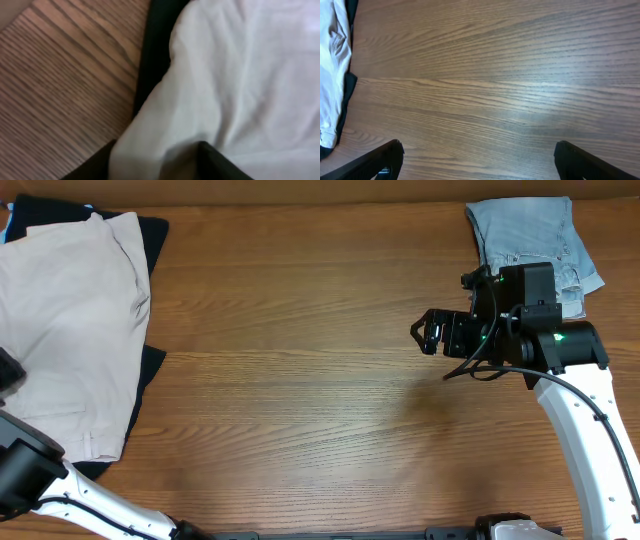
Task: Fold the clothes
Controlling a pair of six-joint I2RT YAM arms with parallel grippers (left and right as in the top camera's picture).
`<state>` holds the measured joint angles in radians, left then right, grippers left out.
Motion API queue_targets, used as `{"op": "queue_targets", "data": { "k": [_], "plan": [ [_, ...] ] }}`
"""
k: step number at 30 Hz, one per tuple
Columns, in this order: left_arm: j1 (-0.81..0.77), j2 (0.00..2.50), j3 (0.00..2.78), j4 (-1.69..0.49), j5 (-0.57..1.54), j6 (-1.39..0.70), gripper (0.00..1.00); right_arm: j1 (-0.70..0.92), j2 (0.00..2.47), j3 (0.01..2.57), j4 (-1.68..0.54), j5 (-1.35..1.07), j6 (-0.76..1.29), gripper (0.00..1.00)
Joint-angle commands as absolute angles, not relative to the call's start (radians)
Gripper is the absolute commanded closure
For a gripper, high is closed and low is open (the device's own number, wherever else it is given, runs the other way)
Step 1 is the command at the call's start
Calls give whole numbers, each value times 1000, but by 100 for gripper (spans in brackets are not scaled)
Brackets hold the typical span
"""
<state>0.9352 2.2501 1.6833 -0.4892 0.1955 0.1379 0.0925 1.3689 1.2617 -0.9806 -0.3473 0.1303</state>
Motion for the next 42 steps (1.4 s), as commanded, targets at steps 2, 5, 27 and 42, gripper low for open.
{"op": "queue_targets", "data": {
  "k": [2,5,27,42],
  "plan": [
    [915,2198,1736,-519,185,-5,51,97,1365,1282,-951,-339,131,0],
    [902,2137,1737,-555,185,-59,47,97,1365,1282,-930,-339,131,0],
    [868,2005,1737,-670,89,6,27,97,1365,1282,-920,-346,131,0],
    [910,2214,1737,-542,75,184,20,97,1365,1282,-913,-346,131,0]
  ]
}}
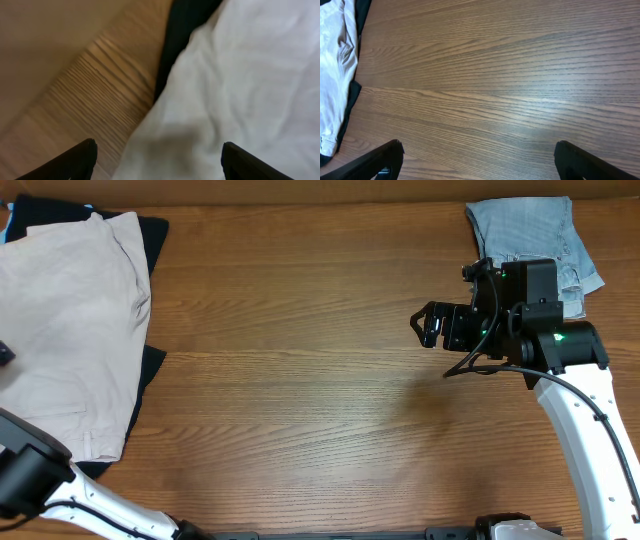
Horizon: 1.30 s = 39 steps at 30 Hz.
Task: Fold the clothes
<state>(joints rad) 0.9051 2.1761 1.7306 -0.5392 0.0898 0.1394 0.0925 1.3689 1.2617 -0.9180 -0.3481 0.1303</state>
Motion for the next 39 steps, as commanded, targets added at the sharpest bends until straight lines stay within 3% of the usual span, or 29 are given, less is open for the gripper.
{"op": "queue_targets", "data": {
  "k": [1,7,9,12,20,31,39],
  "plan": [
    [910,2219,1736,-543,75,183,22,97,1365,1282,-913,-346,131,0],
    [910,2234,1736,-548,75,183,49,97,1365,1282,-913,-346,131,0],
    [910,2234,1736,-550,75,175,63,97,1365,1282,-912,-346,131,0],
    [909,2233,1737,-562,80,136,96,97,1365,1282,-905,-346,131,0],
    [875,2191,1737,-641,201,31,96,97,1365,1282,-862,-346,131,0],
    [746,1907,1737,-780,404,-49,96,97,1363,1287,-847,-346,131,0],
    [443,1761,1737,-894,555,-49,96,90,1338,1387,-971,-360,131,2]
  ]
}}
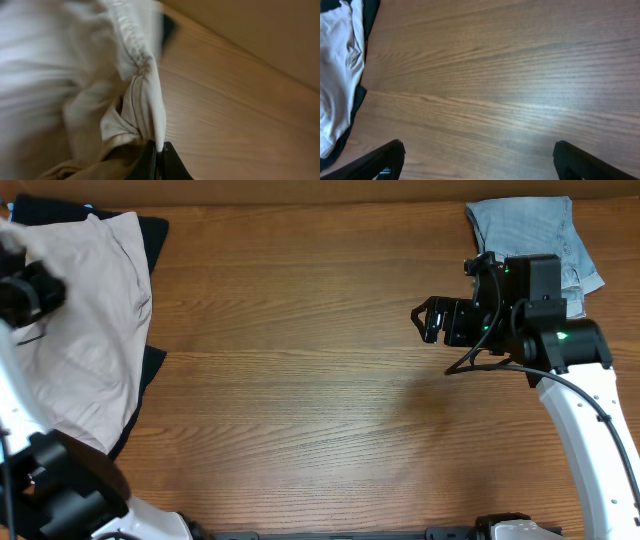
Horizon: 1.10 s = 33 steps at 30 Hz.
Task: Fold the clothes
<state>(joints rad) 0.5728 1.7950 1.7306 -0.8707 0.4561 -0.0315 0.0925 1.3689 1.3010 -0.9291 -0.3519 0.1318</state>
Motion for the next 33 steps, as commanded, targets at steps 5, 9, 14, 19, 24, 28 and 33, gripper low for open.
{"op": "queue_targets", "data": {
  "k": [5,9,14,19,24,28,33],
  "plan": [
    [173,1774,1737,-899,538,-49,96,36,1306,1509,-1142,-360,127,1],
    [-53,1817,1737,-837,509,-50,96,-37,1275,1560,-1232,-353,123,0],
    [-300,1932,1737,-726,505,-115,96,-141,1245,1561,-1266,-352,123,0],
    [-508,2096,1737,-567,506,-161,96,-217,1244,1560,-1274,-353,97,0],
    [-606,2141,1737,-479,498,-165,67,-259,1244,1560,-1270,-353,93,0],
    [-606,2123,1784,-484,498,-165,32,-278,1244,1561,-1267,-353,82,0],
    [-526,2090,1964,-642,497,-165,0,-277,1247,1560,-1254,-373,78,0]
  ]
}}
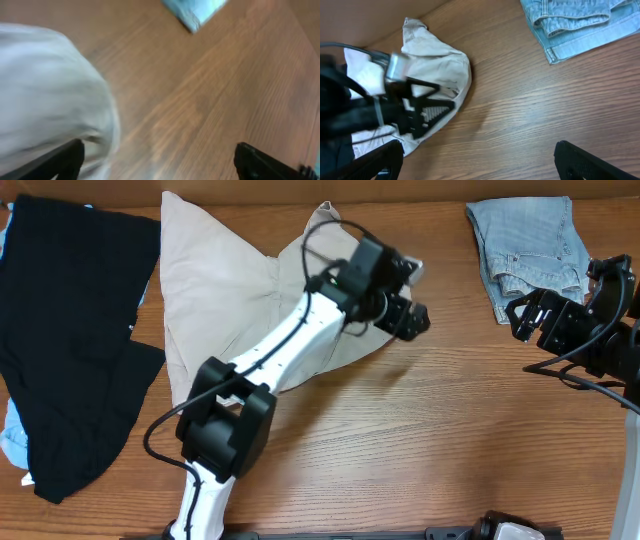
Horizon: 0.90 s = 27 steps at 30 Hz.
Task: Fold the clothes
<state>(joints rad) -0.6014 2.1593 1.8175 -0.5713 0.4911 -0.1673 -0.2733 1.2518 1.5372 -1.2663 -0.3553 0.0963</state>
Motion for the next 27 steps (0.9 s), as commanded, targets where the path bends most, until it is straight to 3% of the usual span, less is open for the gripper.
{"op": "queue_targets", "data": {
  "k": [1,8,16,20,27],
  "plan": [
    [-506,2082,2003,-678,496,-165,0,-276,1250,1560,-1251,-384,78,0],
    [-304,2035,2298,-944,460,-150,0,-204,1322,1559,-1150,-527,52,0],
    [-78,2035,2351,-1108,461,-107,0,134,1573,1559,-804,-471,40,0],
    [-26,2035,2342,-1164,459,-50,0,257,1732,1559,-649,-397,25,0],
    [-19,2035,2341,-1222,348,-21,0,336,1945,1559,-532,-394,17,0]
  ]
}}
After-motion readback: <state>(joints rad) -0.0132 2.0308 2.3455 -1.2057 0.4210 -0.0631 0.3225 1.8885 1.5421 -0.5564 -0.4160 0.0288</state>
